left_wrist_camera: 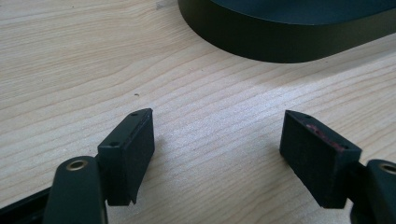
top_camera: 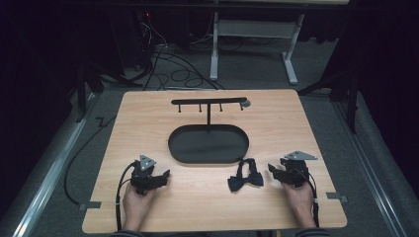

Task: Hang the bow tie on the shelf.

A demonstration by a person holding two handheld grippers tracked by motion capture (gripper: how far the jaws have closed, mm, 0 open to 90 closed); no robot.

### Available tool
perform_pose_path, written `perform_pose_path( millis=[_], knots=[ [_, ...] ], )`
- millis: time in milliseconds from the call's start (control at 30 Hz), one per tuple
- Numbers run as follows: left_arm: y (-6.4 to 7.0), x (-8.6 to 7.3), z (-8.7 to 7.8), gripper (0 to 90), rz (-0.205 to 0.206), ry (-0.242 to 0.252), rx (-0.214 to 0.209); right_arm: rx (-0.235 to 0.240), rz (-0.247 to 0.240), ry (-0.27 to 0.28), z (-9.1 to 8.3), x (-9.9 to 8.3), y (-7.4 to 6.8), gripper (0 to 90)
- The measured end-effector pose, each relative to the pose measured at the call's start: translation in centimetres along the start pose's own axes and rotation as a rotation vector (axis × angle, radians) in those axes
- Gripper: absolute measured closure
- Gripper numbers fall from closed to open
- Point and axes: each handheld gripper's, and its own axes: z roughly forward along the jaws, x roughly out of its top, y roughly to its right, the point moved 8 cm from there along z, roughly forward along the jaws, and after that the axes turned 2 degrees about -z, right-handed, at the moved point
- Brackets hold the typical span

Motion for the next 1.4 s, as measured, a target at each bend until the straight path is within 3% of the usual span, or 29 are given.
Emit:
perform_pose_path(
  millis=[833,1167,1400],
  knots=[
    [0.0,0.0,0.0,26.9,0.0,0.0,0.0,0.12,-0.037,0.007,0.5,2.9,-4.0,45.6],
    [0.0,0.0,0.0,26.9,0.0,0.0,0.0,0.135,-0.063,0.005,1.3,3.9,-5.3,46.5],
    [0.0,0.0,0.0,26.9,0.0,0.0,0.0,0.118,-0.073,-0.017,2.4,3.9,-5.6,48.3]
  ],
)
